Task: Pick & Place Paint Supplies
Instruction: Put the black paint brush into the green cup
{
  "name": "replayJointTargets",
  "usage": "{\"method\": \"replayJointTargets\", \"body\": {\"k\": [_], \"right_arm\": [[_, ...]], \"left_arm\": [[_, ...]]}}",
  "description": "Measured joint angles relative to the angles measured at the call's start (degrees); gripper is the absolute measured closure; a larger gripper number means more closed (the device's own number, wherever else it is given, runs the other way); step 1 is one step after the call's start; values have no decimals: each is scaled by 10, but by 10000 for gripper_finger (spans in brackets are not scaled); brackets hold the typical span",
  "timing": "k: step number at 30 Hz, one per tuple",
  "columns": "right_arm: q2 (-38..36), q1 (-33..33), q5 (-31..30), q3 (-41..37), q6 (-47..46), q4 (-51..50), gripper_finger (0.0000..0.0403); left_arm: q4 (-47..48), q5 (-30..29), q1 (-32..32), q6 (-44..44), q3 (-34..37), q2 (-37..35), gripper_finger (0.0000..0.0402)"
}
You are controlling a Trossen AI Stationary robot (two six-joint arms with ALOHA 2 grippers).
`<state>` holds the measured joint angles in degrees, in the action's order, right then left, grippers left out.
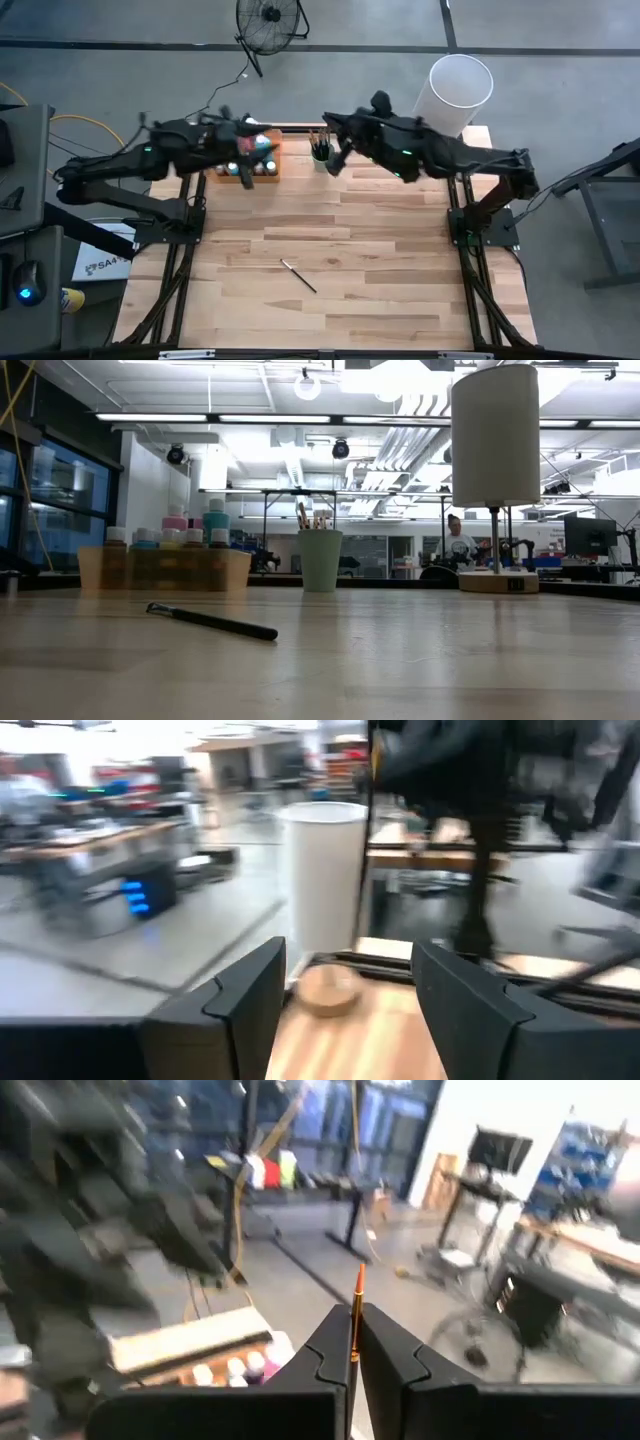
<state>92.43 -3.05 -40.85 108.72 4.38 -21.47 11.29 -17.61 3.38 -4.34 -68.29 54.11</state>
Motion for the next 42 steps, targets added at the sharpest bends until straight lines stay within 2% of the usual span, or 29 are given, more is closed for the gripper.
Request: {"method": "replayJointTargets", "body": {"k": [3, 6, 9, 14, 20, 23, 28, 38, 42], "right_arm": [[31, 46, 11, 1, -50, -42, 399], [73, 86, 42, 0, -95, -57, 399], [113, 115, 48, 0, -129, -48, 399], [183, 145, 47, 0, -189, -46, 399], [238, 152, 7, 0, -216, -18, 399], [250, 156, 5, 0, -241, -21, 399], [251, 170, -32, 0, -291, -59, 399], [252, 190, -12, 0, -329, -89, 399], [252, 189, -12, 0, -346, -121, 378]], "left_arm": [[38, -52, 0, 1, 0, -42, 186], [58, -59, 0, 16, 0, -75, 186], [75, -59, 0, 36, 0, -96, 186], [106, -60, 0, 52, 0, -102, 186], [143, -60, 0, 67, 0, -90, 186], [147, -54, 0, 76, 0, -88, 186], [148, -51, 0, 76, 0, -87, 186], [148, -50, 0, 76, 0, -87, 186], [150, -50, 0, 76, 0, -88, 186]]}}
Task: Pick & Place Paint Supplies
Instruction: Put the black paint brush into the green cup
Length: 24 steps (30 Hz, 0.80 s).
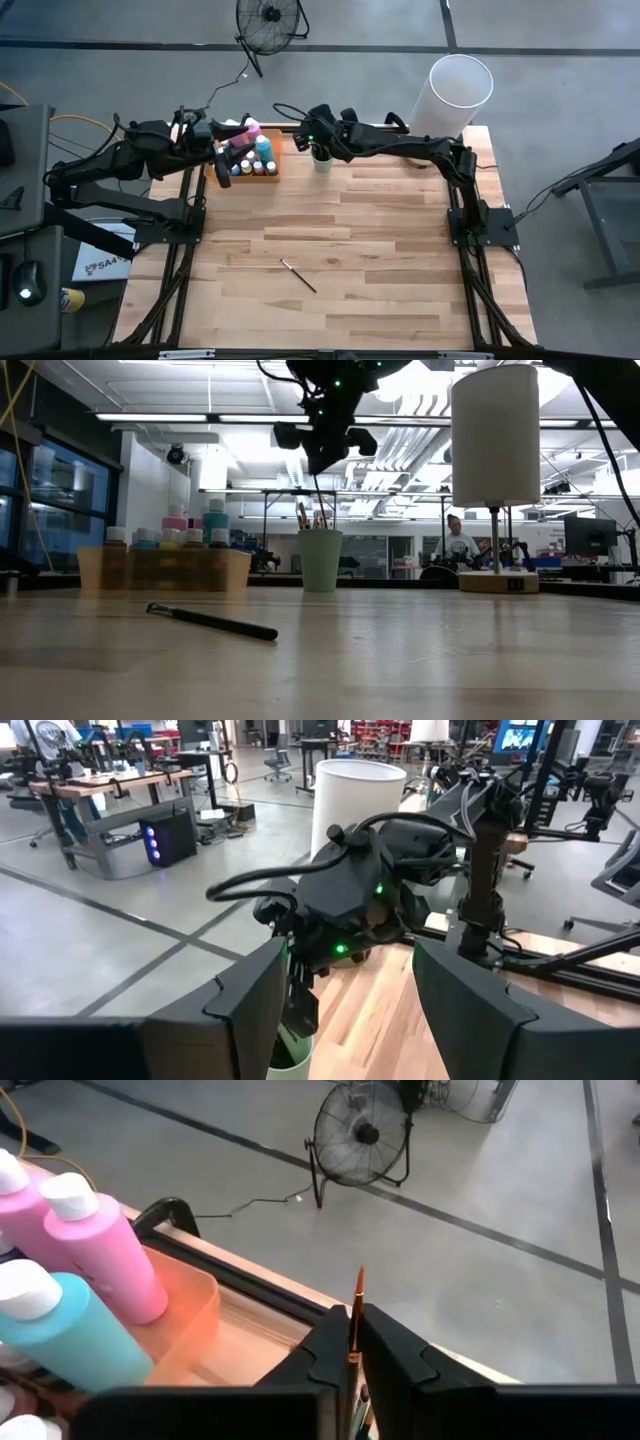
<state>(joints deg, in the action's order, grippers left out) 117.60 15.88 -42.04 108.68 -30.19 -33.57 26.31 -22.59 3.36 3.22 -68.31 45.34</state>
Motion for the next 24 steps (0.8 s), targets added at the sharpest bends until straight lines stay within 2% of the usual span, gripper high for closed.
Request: {"method": "replayJointTargets", "body": {"k": [5, 14, 20, 24], "right_arm": [[0, 0, 0, 0, -2, -1, 350], [-10, -8, 8, 0, 3, -7, 335], [-80, -31, 88, 0, 45, -73, 332], [-136, -48, 141, 0, 67, -154, 332]], "left_arm": [[11, 0, 0, 0, 0, 0, 186], [29, 2, 0, 13, 0, 0, 186], [143, 68, 0, 16, 0, 20, 186], [227, 109, 0, 12, 0, 76, 186]]}}
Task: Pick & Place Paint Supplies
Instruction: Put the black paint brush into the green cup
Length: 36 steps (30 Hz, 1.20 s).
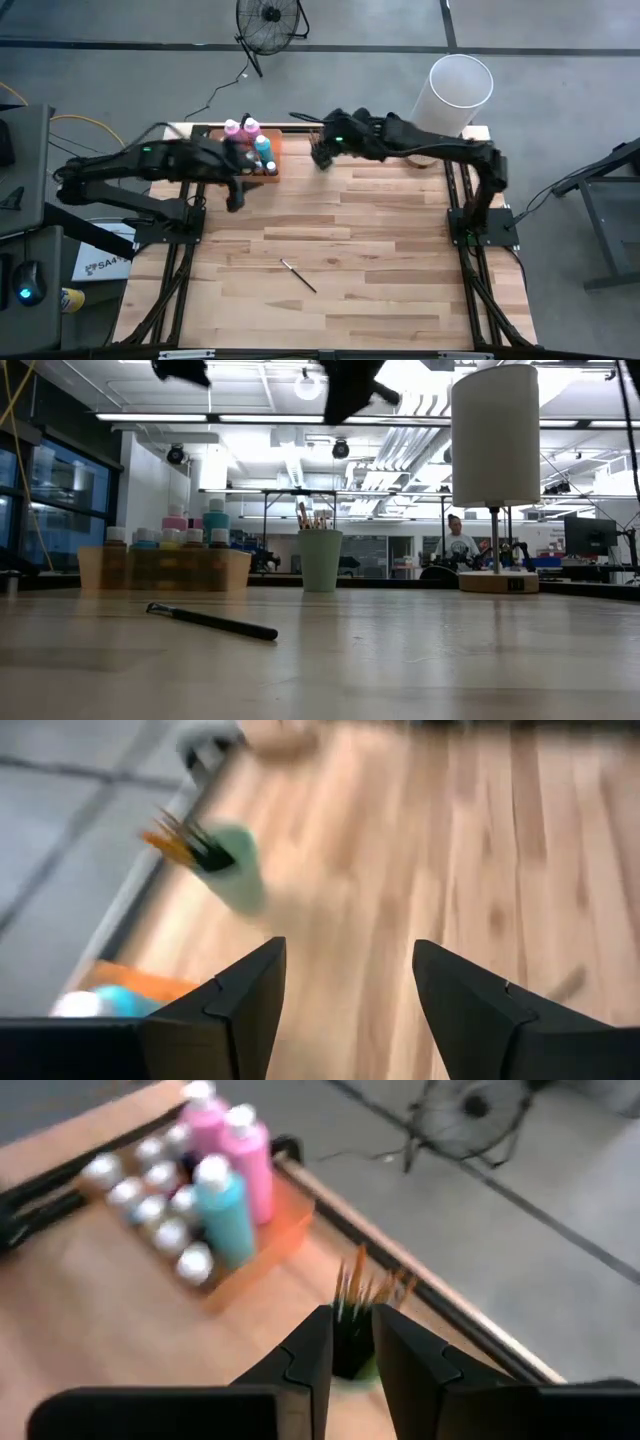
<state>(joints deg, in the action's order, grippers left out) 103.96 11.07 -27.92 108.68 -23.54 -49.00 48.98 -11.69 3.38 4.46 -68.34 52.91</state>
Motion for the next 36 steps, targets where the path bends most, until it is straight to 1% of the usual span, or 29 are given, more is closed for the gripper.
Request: {"method": "replayJointTargets", "body": {"k": [2, 4, 6, 10, 13, 15, 20, 23, 31, 34, 36], "right_arm": [[-30, -9, 30, 0, 15, -30, 332], [-60, -13, 72, 0, 25, -53, 332], [-89, -20, 99, 0, 25, -74, 332], [-134, -35, 98, 0, 26, -100, 332], [-162, -46, 86, 0, 28, -103, 332], [-174, -51, 83, 0, 31, -106, 332], [-187, -61, 81, 0, 39, -108, 332], [-188, -67, 79, 0, 39, -109, 332], [-184, -85, 81, 0, 39, -111, 332], [-184, -90, 74, 0, 38, -108, 332], [-184, -93, 70, 0, 39, -107, 332]], "left_arm": [[22, 32, 0, -28, 0, 38, 186], [31, 66, 0, -71, 0, 76, 188], [42, 106, 0, -113, 0, 116, 193], [77, 178, 0, -167, 0, 194, 205], [93, 218, 0, -195, 0, 247, 211], [95, 234, -1, -213, 0, 281, 212], [71, 240, -11, -288, 0, 348, 213], [52, 242, -30, -324, 0, 380, 213], [25, 241, -102, -327, 0, 462, 213], [22, 240, -127, -324, 1, 477, 213], [-9, 240, -139, -314, -1, 490, 213]]}}
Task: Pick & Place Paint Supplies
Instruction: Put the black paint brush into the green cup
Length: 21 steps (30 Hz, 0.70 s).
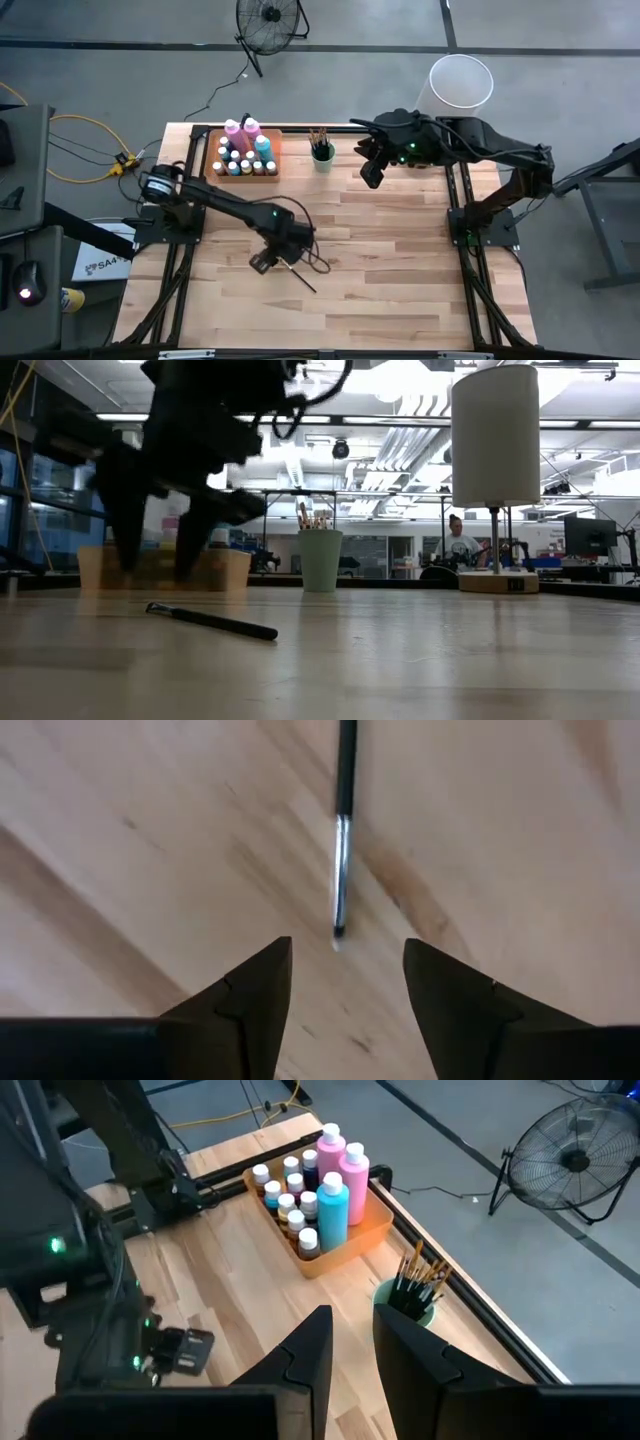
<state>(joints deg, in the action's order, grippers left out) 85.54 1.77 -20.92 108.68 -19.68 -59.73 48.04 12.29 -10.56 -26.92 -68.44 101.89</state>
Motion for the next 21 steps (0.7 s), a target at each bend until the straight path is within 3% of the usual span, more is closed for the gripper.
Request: {"method": "replayJointTargets", "body": {"k": [8, 21], "right_arm": [[0, -3, -1, 0, -3, 5, 332], [0, -3, 1, 0, -10, 9, 332]], "left_arm": [[-33, -37, -20, 31, 7, 30, 213], [-27, -38, -19, 42, 4, 56, 213]]}}
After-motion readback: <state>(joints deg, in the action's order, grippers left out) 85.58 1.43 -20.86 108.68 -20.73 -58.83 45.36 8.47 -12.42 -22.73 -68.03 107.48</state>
